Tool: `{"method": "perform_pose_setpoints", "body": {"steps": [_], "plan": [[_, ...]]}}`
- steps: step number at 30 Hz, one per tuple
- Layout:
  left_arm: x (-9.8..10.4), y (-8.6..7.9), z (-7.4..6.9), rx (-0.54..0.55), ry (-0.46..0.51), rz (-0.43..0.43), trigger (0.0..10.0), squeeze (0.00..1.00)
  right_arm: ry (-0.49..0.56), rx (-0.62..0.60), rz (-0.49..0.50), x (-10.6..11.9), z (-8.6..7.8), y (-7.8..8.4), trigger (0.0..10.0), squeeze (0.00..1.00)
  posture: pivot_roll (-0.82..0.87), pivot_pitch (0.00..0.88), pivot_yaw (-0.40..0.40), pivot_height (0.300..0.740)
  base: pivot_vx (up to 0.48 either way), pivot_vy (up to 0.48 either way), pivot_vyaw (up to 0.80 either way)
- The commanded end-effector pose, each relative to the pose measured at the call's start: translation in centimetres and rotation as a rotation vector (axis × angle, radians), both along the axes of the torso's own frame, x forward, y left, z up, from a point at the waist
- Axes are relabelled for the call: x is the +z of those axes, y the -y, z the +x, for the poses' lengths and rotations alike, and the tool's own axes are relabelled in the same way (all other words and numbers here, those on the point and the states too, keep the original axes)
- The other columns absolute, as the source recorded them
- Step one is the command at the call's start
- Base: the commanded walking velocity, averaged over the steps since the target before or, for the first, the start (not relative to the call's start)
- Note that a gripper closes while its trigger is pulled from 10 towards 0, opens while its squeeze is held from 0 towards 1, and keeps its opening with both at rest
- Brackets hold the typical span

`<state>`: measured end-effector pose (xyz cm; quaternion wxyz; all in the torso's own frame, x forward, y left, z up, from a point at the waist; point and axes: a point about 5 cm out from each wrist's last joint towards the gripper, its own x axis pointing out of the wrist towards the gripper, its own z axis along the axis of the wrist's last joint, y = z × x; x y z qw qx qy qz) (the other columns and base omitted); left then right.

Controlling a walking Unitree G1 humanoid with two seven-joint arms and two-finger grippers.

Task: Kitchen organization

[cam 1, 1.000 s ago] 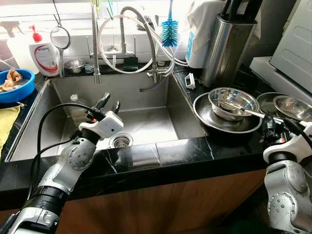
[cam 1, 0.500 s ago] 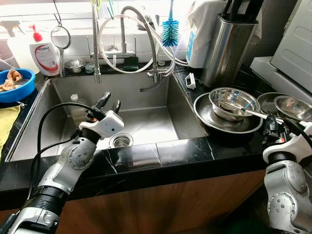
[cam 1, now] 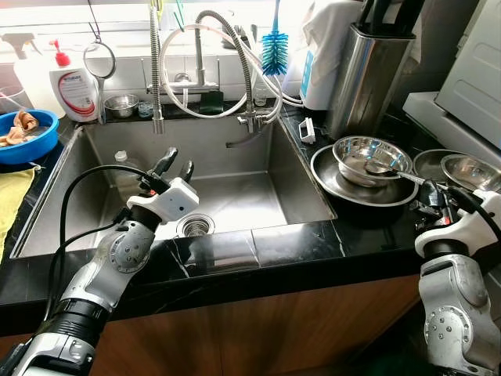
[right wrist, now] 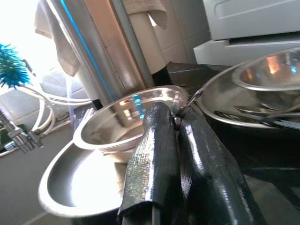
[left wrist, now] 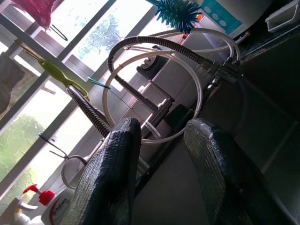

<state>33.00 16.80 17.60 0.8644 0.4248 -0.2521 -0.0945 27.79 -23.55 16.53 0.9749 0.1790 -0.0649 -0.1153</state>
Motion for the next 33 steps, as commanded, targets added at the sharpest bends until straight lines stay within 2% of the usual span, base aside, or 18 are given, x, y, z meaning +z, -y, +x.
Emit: {"method": "perform_pose_setpoints", "body": {"steps": [1,2,15,24,26,28,33], "plan": [[0.2,-0.5,0.1,0.022,0.004,-0.008,10.0,0.0,-0.006,0.007,0.002,0.0,0.1,-0.1,4.6,0.0,0.06,0.0,-0.051,0.74,0.0,0.0,0.0],[0.2,-0.5,0.1,0.024,0.005,-0.008,10.0,0.0,0.001,0.019,-0.001,0.2,0.2,-0.3,10.0,0.0,0.06,0.0,-0.051,0.74,0.0,0.0,0.0],[0.6,-0.5,0.3,0.025,0.019,-0.016,10.0,0.0,0.073,0.056,-0.011,2.2,0.7,-1.2,10.0,0.0,0.07,0.0,-0.05,0.74,0.0,0.0,0.0],[0.7,-0.4,0.3,0.027,0.023,-0.035,10.0,0.0,0.168,0.105,-0.04,5.4,0.9,-2.4,10.0,0.0,0.07,0.0,-0.049,0.74,0.0,0.0,0.0],[0.8,-0.4,0.3,0.03,0.022,-0.049,10.0,0.0,0.197,0.141,-0.049,6.2,0.8,-2.9,10.0,0.0,0.06,0.0,-0.049,0.74,0.0,0.0,0.0],[1.0,-0.5,0.4,0.033,0.022,-0.063,10.0,0.0,0.25,0.251,-0.074,7.5,0.4,-4.2,10.0,0.0,0.06,0.0,-0.049,0.74,0.0,0.0,0.0],[1.2,-0.5,0.5,0.036,0.03,-0.066,10.0,0.0,0.274,0.368,-0.102,8.0,-0.2,-5.3,10.0,0.0,0.06,0.0,-0.049,0.74,0.0,0.0,0.0]]}}
